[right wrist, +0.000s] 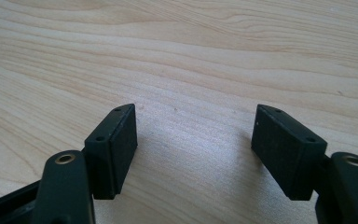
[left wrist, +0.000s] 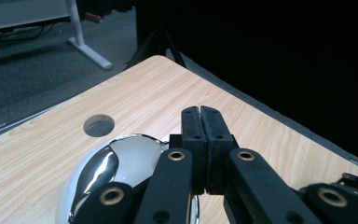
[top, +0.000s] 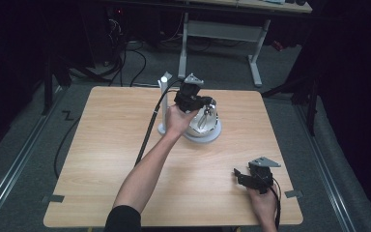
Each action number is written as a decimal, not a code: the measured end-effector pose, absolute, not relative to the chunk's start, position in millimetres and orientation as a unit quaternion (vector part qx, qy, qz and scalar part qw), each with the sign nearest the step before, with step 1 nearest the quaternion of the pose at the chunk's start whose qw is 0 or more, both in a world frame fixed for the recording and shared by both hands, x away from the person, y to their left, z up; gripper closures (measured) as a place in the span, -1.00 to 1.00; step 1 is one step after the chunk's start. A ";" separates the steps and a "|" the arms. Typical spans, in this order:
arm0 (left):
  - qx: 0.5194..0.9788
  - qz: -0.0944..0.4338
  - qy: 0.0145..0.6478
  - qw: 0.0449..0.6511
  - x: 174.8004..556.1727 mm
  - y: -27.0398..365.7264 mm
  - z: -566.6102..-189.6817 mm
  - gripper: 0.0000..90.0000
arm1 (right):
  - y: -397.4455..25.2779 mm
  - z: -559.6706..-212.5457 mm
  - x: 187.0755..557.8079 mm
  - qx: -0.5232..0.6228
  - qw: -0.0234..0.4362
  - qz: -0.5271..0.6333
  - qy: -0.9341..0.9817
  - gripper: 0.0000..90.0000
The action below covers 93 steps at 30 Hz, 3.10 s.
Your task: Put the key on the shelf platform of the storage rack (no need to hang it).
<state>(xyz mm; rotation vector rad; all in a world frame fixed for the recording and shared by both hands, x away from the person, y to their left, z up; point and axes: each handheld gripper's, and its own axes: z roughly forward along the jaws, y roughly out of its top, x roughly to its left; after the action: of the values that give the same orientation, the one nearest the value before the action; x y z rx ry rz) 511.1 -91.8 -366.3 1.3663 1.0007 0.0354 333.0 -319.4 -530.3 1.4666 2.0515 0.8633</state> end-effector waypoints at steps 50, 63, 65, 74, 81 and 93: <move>0.604 0.046 0.479 0.636 485.8 -31.8 -390.1 0.21 | -319.1 -530.3 332.8 0.535 0.235 0.314 0.748 -0.31; 0.595 0.071 0.486 0.636 476.4 -10.0 -384.9 0.08 | -319.0 -530.3 332.7 0.535 0.235 0.314 0.748 -0.31; 0.598 0.071 0.485 0.634 474.8 -7.4 -383.5 0.09 | -319.0 -530.3 332.7 0.535 0.235 0.314 0.748 -0.31; 0.604 0.077 0.476 0.635 467.1 3.0 -387.0 0.04 | -318.9 -530.3 332.7 0.535 0.235 0.314 0.748 -0.31; 0.604 0.082 0.477 0.633 461.9 12.8 -387.3 -0.02 | -319.0 -530.3 332.8 0.536 0.235 0.314 0.748 -0.30; 0.596 0.089 0.476 0.641 452.8 31.5 -377.0 -0.05 | -319.0 -530.3 332.8 0.536 0.235 0.314 0.748 -0.30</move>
<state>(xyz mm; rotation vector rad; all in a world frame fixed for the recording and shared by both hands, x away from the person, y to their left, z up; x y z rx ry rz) 452.8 31.5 -377.0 1.3590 1.0859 0.2023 332.8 -319.0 -530.3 1.4698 2.0511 0.8615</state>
